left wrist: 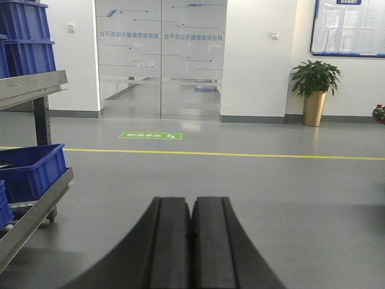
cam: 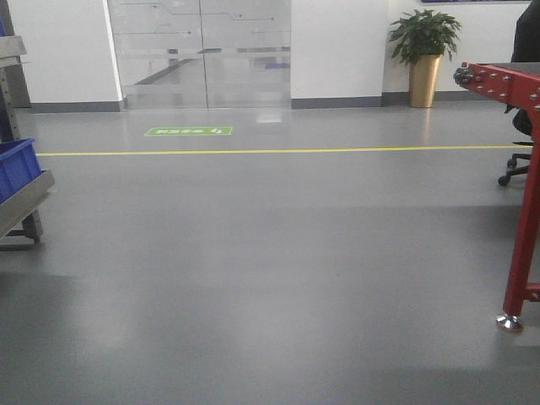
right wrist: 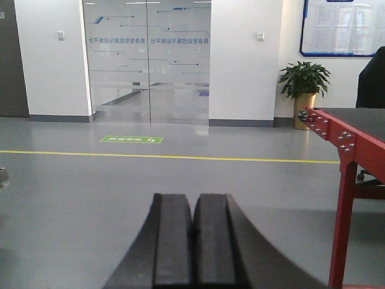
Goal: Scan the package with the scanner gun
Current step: 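Drive the base forward and turn toward the red-framed table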
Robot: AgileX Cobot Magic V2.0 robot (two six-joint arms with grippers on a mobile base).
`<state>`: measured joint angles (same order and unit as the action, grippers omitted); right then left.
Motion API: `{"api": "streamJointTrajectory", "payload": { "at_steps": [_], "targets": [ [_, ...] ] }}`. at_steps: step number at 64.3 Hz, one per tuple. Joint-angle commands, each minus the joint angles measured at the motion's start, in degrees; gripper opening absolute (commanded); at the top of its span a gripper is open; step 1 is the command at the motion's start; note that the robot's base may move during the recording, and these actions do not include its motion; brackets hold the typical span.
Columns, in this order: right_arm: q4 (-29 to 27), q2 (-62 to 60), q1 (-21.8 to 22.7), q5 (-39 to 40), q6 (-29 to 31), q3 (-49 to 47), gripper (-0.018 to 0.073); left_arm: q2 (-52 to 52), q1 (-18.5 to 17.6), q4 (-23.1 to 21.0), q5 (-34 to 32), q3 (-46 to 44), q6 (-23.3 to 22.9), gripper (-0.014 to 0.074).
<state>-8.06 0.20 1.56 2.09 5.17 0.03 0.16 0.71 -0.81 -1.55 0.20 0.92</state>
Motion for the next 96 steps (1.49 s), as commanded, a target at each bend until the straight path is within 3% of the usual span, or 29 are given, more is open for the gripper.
{"api": "streamJointTrajectory", "payload": {
  "at_steps": [1,96],
  "targets": [
    [-0.1,-0.2,-0.1,1.4,-0.1,0.0,-0.0162,-0.2,0.2,-0.3,-0.8,-0.2,0.0,-0.0111],
    [-0.1,-0.2,-0.1,1.4,-0.1,0.0,-0.0162,-0.2,0.2,-0.3,-0.8,-0.2,0.0,-0.0111]
  ]
}}
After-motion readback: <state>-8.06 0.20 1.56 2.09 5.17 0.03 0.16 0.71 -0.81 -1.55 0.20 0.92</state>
